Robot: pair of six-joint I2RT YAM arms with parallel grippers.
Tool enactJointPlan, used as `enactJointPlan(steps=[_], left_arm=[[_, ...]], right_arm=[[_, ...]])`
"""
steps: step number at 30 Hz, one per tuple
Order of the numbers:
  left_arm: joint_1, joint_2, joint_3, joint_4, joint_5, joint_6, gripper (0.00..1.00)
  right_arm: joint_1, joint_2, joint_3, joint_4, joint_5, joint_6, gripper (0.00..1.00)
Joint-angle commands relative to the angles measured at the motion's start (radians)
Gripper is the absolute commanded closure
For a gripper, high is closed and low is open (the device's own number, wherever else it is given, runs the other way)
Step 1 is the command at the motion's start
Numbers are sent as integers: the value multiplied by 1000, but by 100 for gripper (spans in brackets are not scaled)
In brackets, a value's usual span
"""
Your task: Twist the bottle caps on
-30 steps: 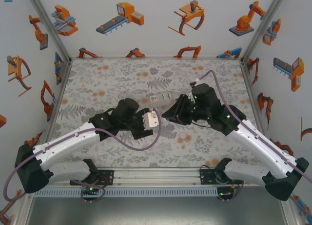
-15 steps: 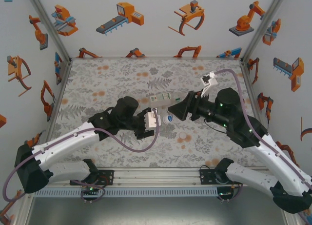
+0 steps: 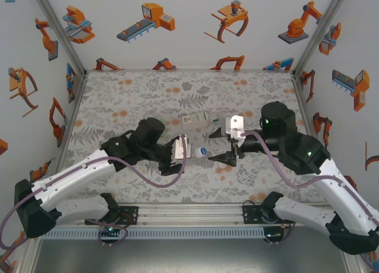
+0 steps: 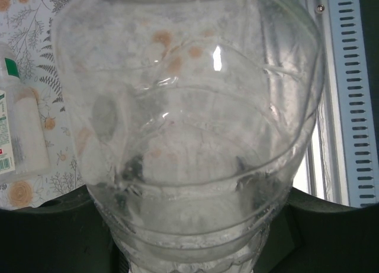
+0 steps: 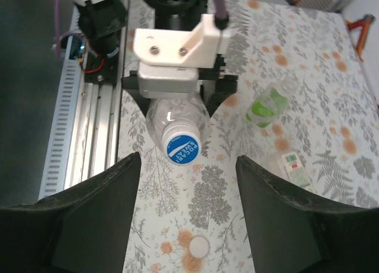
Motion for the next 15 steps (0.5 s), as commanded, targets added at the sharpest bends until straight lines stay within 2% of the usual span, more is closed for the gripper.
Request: enactJointPlan(steps=[1, 7, 15], left_arm=[[-7, -26, 28, -35, 47, -5, 100], [-7, -22, 34, -29, 54, -18, 100], [-7, -14, 42, -27, 57, -18, 100]], right_arm=[[1, 19, 11, -32, -135, -134, 44], [17, 23, -45, 38, -158, -123, 47], [37, 28, -83, 90, -110, -97, 50]])
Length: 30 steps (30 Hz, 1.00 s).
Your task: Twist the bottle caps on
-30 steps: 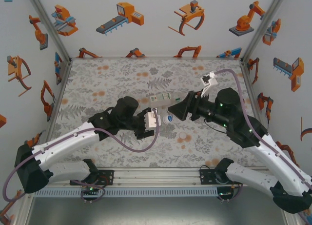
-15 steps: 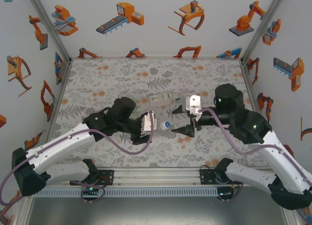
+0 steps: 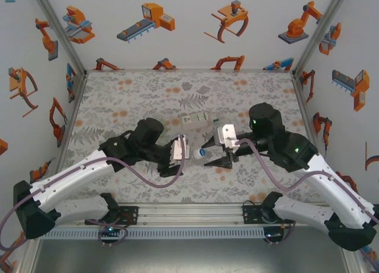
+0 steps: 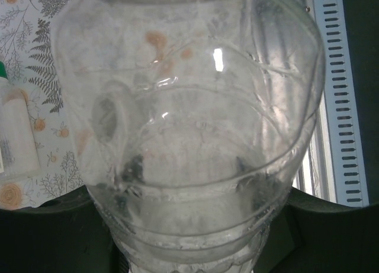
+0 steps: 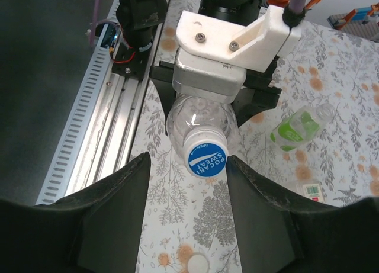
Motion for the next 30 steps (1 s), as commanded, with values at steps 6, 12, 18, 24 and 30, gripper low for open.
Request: enactJointPlan(steps=[6, 12, 18, 24, 30], left_arm=[[-7, -6, 37, -5, 30, -5, 100], [-7, -1, 40, -4, 32, 1, 100], [-7, 4, 42, -2, 37, 3, 100], [-7, 10, 41, 3, 33, 9, 100], [-7, 11, 30, 20, 21, 8, 100]], right_arm=[[18, 5, -12, 56, 24, -12, 53], [24, 17, -7, 55, 41, -6, 54], [26, 24, 0, 43, 42, -7, 57], [27, 31, -1, 42, 42, -8, 65], [30, 34, -3, 52, 48, 68, 74]])
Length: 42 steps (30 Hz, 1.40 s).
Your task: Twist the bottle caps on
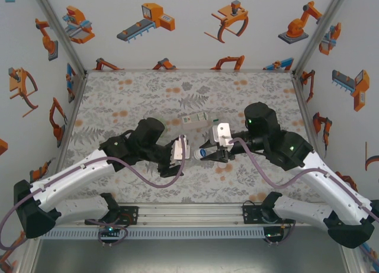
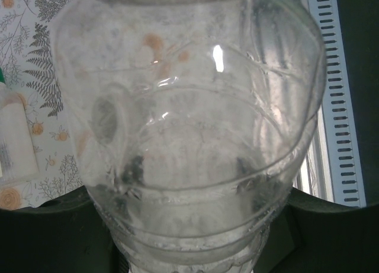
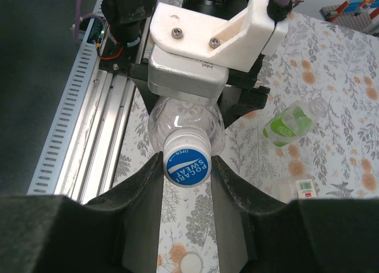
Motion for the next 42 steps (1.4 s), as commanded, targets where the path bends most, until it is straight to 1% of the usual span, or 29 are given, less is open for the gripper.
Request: enactJointPlan(steps=[1, 3, 7, 8, 11, 12, 14, 16, 19, 23, 25, 28, 34, 36, 37, 38, 39, 40, 42], left_arm=[[-2, 4, 12, 37, 6, 6, 100], [-2, 1, -6, 79, -20, -2, 100], [-2, 15, -35, 168, -92, -20, 100], [-2, 21, -36, 180, -108, -23, 100], [-2, 44, -38, 215, -156, -37, 100], [-2, 50, -39, 228, -165, -37, 100], [-2, 57, -50, 256, -180, -40, 100], [-2, 60, -64, 291, -193, -43, 100], [-2, 63, -78, 335, -209, -49, 100], [-2, 63, -88, 374, -230, -56, 100], [-2, 60, -89, 378, -241, -56, 100], [-2, 51, -94, 379, -250, -57, 100], [-2, 24, -106, 363, -256, -51, 100], [-1, 24, -106, 353, -262, -48, 100], [-2, 22, -106, 350, -264, -46, 100], [-2, 21, -106, 347, -266, -48, 100], [-2, 19, -106, 345, -264, -47, 100], [-2, 18, -106, 342, -260, -47, 100], [-2, 15, -104, 330, -245, -45, 100]], right_arm=[[11, 6, -2, 34, 7, 99, 76], [11, 6, -13, 64, 46, 206, 81], [11, -9, -56, 148, 116, 473, 99], [11, -15, -69, 172, 136, 542, 100], [11, -44, -118, 241, 270, 797, 100], [11, -55, -132, 249, 341, 892, 100], [11, -71, -147, 227, 482, 1073, 100], [11, -72, -144, 153, 599, 1251, 100], [11, -57, -128, 36, 675, 1435, 100], [11, -42, -138, -56, 719, 1682, 100], [11, -34, -144, -72, 710, 1794, 100], [11, -22, -144, -66, 702, 1836, 100], [11, -11, -134, -55, 739, 1813, 100], [11, -12, -123, -20, 736, 1709, 100], [11, -12, -111, -10, 736, 1651, 92], [11, -13, -96, -8, 736, 1596, 82], [11, -15, -77, -7, 735, 1522, 68], [11, -19, -58, -5, 731, 1454, 57], [11, -32, -36, 9, 719, 1339, 48]])
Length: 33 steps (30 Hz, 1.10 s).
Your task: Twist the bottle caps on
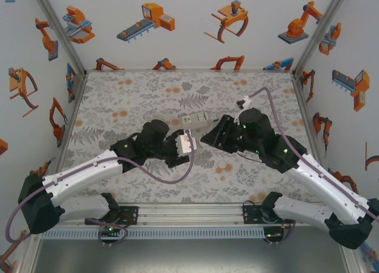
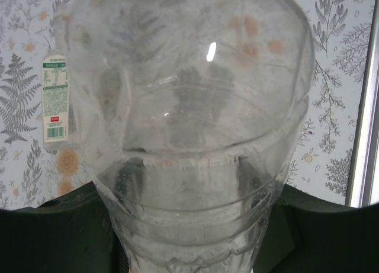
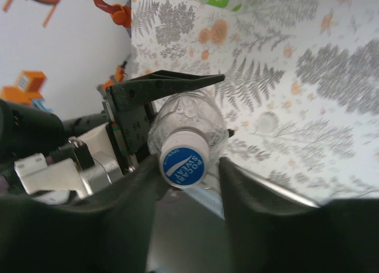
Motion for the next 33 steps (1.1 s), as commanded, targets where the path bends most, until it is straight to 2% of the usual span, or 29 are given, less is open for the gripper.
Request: enactJointPlan(steps=[1, 6, 9, 16, 21, 25, 33], left_arm=[[-2, -39, 10, 29, 42, 1, 100], [-2, -59, 19, -30, 118, 8, 100], [-2, -72, 26, -72, 170, 11, 100], [-2, -76, 81, -230, 270, 18, 100], [-2, -94, 90, -272, 305, 18, 100], [-2, -98, 91, -289, 317, 18, 100], [-2, -87, 101, -290, 317, 25, 100]], right_arm=[[3, -21, 61, 21, -11, -299, 45], [3, -77, 48, 160, -198, -642, 45], [3, -108, 37, 179, -327, -850, 44], [3, -65, 127, -32, -546, -1338, 43], [3, -17, 184, -148, -633, -1557, 45], [3, 6, 185, -151, -638, -1606, 45], [3, 50, 152, -55, -740, -1554, 48]])
